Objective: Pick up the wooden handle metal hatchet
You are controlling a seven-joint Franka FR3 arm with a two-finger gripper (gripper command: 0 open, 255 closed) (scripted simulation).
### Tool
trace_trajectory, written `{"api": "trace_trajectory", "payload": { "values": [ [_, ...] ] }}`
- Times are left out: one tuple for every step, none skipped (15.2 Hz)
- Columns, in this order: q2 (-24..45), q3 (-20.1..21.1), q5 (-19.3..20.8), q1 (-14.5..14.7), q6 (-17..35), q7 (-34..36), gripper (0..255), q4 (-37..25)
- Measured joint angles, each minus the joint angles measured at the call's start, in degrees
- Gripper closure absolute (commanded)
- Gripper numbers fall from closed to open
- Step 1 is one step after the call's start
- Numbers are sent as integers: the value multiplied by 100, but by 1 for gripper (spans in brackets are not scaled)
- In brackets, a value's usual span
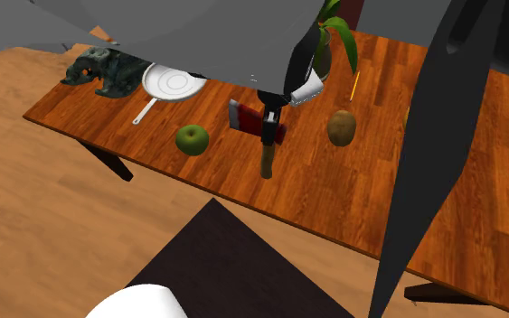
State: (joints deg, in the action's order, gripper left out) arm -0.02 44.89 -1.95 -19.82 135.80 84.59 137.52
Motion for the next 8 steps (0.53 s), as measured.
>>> {"api": "trace_trajectory", "payload": {
  "values": [
    [59, 2, 58, 3, 62, 47, 0, 18],
    [95, 0, 94, 2, 96, 71, 255, 27],
    [115, -1, 114, 1, 116, 83, 255, 31],
    [126, -2, 126, 1, 127, 91, 255, 31],
    [131, -3, 134, 0, 132, 96, 255, 27],
    [134, -4, 138, 0, 136, 99, 255, 25],
    [137, -4, 141, 0, 137, 101, 255, 23],
    [139, -4, 144, 0, 138, 103, 255, 21]
  ]
}}
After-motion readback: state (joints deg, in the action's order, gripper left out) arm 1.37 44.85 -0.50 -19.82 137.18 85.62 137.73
